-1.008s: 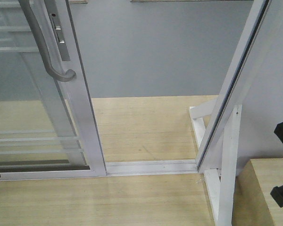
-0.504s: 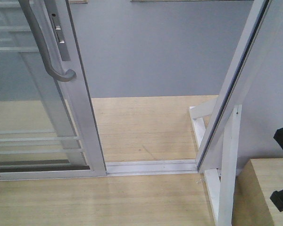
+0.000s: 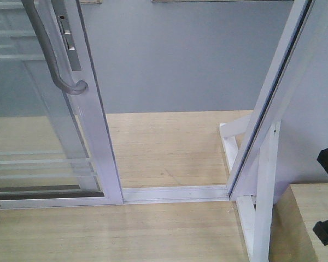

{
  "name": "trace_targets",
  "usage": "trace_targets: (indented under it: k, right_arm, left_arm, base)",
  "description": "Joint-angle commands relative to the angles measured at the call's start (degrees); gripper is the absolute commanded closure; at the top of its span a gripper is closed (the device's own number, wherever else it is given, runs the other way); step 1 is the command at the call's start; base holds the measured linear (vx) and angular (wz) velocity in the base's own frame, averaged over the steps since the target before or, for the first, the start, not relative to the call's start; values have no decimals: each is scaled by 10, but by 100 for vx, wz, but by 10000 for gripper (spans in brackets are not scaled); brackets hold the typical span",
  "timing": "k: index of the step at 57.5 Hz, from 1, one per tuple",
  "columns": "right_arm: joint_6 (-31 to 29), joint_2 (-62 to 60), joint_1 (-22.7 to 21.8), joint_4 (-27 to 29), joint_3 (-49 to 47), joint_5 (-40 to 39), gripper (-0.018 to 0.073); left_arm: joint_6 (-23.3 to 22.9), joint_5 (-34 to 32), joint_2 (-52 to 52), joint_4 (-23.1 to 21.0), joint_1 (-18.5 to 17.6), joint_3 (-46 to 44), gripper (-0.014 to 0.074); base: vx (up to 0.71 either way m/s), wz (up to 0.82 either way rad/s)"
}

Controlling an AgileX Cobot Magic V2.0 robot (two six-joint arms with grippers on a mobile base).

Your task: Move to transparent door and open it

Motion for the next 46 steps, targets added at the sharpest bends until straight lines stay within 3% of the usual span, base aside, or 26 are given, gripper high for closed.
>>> trace_targets:
  k: [1, 9, 22, 29, 46]
  right_arm:
    - [0, 5, -4, -1, -17, -43, 564]
    - [0, 5, -4, -2, -17, -40, 564]
    - [0, 5, -4, -2, -17, -40, 564]
    - [0, 5, -4, -2, -17, -40, 564]
    - [0, 5, -4, -2, -17, -40, 564]
  left_arm:
    - [4, -42, -16, 1, -5, -7, 603]
    - [15, -70, -79, 2, -4, 50, 603]
    - [15, -171, -192, 0, -4, 167, 603]
    - [30, -116, -259, 12, -4, 167, 603]
    - [24, -116, -254, 11, -4, 167, 603]
  base:
    - [0, 0]
    - [0, 0]
    - [0, 0]
    - [0, 0]
    - [0, 0]
